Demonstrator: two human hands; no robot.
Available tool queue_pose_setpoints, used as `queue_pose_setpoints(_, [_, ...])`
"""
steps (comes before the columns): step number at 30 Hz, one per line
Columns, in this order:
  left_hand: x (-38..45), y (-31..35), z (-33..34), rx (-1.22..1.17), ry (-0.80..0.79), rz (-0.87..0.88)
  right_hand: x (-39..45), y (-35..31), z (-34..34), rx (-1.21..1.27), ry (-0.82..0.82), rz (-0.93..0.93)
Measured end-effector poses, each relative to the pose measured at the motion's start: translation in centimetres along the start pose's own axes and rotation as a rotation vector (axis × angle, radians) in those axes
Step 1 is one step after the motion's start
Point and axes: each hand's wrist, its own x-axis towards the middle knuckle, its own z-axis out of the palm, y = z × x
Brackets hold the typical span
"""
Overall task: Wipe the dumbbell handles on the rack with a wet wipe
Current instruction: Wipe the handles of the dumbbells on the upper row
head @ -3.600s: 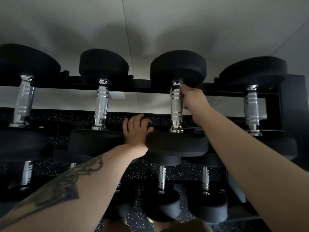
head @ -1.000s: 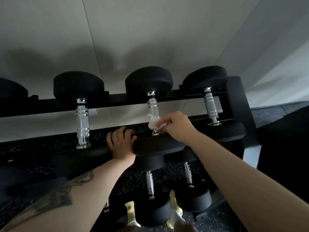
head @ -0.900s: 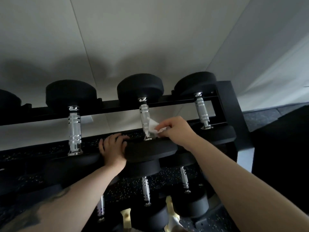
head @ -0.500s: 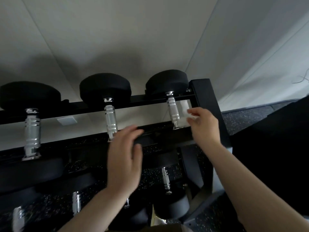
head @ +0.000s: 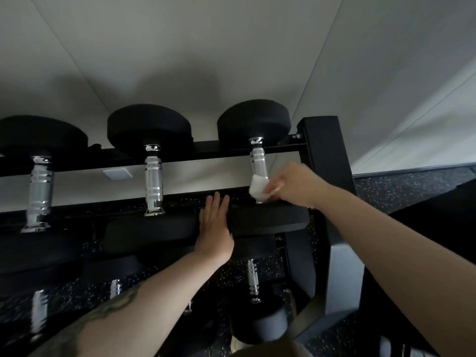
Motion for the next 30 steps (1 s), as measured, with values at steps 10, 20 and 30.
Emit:
queue_pose_setpoints(10, [1.4,-0.7,1.3,0.343,-0.153,-0.045,1.1,-0.9,0.9,0.108,-0.116,-0.271])
queue_pose_setpoints(20, [1.7,-1.1,2.4,0.359,0.120,0.066,2.6,4.4,1.2,0.617,-0.229,0.085])
queue_pose_setpoints(30, [3.4,-1.6,2.7,0.387,0.156,0.056,2.6,5.2,1.7,0.867,-0.321,0.116])
